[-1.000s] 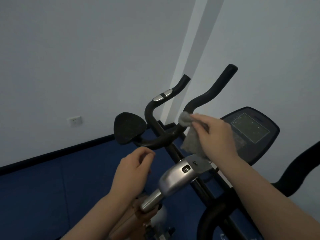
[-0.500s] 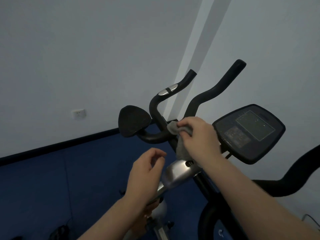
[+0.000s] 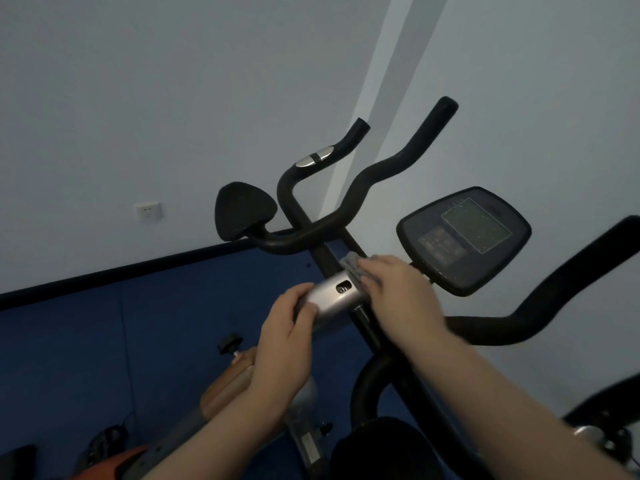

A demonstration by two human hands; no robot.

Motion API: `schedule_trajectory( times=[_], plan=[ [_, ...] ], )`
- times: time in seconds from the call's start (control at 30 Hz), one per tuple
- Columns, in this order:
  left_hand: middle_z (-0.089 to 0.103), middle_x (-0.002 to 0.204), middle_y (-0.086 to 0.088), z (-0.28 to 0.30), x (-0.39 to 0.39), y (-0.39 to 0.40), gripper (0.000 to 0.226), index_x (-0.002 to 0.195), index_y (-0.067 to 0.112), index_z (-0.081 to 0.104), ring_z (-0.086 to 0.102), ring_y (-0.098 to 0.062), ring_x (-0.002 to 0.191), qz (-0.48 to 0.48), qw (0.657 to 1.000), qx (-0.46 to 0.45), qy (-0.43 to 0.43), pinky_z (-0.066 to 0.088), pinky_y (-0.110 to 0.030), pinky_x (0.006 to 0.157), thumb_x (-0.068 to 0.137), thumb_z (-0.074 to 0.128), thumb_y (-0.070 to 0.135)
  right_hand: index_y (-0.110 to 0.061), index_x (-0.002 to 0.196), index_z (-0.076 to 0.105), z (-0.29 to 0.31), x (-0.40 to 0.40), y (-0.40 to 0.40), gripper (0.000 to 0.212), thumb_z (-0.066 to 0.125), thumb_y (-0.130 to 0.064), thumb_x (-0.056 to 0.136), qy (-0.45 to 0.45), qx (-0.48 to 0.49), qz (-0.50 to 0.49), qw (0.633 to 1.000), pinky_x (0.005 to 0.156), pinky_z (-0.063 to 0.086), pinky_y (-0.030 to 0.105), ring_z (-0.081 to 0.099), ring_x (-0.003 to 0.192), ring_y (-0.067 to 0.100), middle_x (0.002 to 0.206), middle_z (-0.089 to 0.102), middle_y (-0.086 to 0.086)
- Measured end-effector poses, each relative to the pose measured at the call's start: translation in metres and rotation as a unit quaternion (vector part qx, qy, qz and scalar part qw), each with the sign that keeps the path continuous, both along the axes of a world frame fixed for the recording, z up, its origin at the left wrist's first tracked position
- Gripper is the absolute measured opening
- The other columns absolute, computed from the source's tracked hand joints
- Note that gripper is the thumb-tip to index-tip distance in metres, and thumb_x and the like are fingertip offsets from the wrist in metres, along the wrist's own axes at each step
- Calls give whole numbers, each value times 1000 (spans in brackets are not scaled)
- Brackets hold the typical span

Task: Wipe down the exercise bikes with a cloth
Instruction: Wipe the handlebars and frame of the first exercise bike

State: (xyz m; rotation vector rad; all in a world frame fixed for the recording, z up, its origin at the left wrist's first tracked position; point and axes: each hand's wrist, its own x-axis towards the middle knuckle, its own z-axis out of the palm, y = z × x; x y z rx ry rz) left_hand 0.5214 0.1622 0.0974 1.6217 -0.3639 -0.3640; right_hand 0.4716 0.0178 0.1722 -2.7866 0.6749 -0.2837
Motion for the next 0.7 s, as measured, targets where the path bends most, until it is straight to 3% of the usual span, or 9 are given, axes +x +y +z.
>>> schedule_trajectory(
  times=[0.07, 0.17, 0.27, 0.43, 0.53, 0.63, 0.7],
  plan=[
    [54, 125, 14, 0, -10, -5, 32, 129, 30, 53, 50, -4, 115, 15, 999, -15, 32, 41, -27, 99, 99, 43, 25, -21, 128, 56, -15, -3, 20, 35, 51, -15, 94, -31, -73, -1, 997, 84, 50, 38, 53, 109, 23, 126, 59, 2],
    [43, 132, 20, 3, -24, -11, 39, 138, 34, 42, 39, -5, 129, 30, 999, -17, 23, 32, -36, 112, 100, 38, 32, -23, 127, 59, -11, -24, 15, 35, 54, -17, 93, -74, -42, 60, 995, 85, 51, 34, 54, 111, 22, 127, 60, 0],
    [35, 149, 8, 7, -31, -17, 44, 144, 31, 36, 27, -10, 140, 35, 999, 3, -12, 22, -40, 118, 100, 39, 31, -29, 119, 65, 3, -49, 1, 35, 58, -18, 87, -31, -30, 166, 985, 80, 51, 32, 57, 105, 19, 119, 62, -5],
    [23, 158, 9, 18, -39, -18, 48, 146, 27, 34, 11, -7, 146, 6, 997, 47, -53, 9, -26, 114, 99, 40, 30, -38, 110, 66, 18, -56, 1, 31, 54, -18, 89, 49, -98, 292, 950, 75, 51, 33, 54, 105, 10, 115, 65, -18],
    [39, 149, 9, 26, -49, -7, 42, 140, 27, 44, 30, -8, 140, 12, 998, 35, -50, 21, -32, 117, 98, 42, 29, -39, 106, 67, 25, -51, 4, 29, 53, -19, 90, 66, -59, 340, 936, 76, 51, 38, 57, 104, 9, 110, 67, -16],
    [62, 125, 4, 27, -58, 14, 36, 131, 27, 54, 59, -12, 114, 68, 998, 19, 0, 48, -35, 99, 96, 47, 30, -42, 107, 66, 32, -35, 8, 29, 56, -23, 88, 101, -14, 373, 922, 78, 51, 40, 59, 96, 10, 102, 67, -15],
    [64, 116, 9, 22, -63, 37, 33, 127, 27, 57, 60, 6, 102, 115, 993, 36, -3, 51, -14, 83, 96, 47, 30, -37, 104, 68, 29, -23, 22, 25, 59, -20, 88, 108, 39, 406, 906, 77, 51, 41, 55, 79, 2, 82, 61, -20]
  ],
)
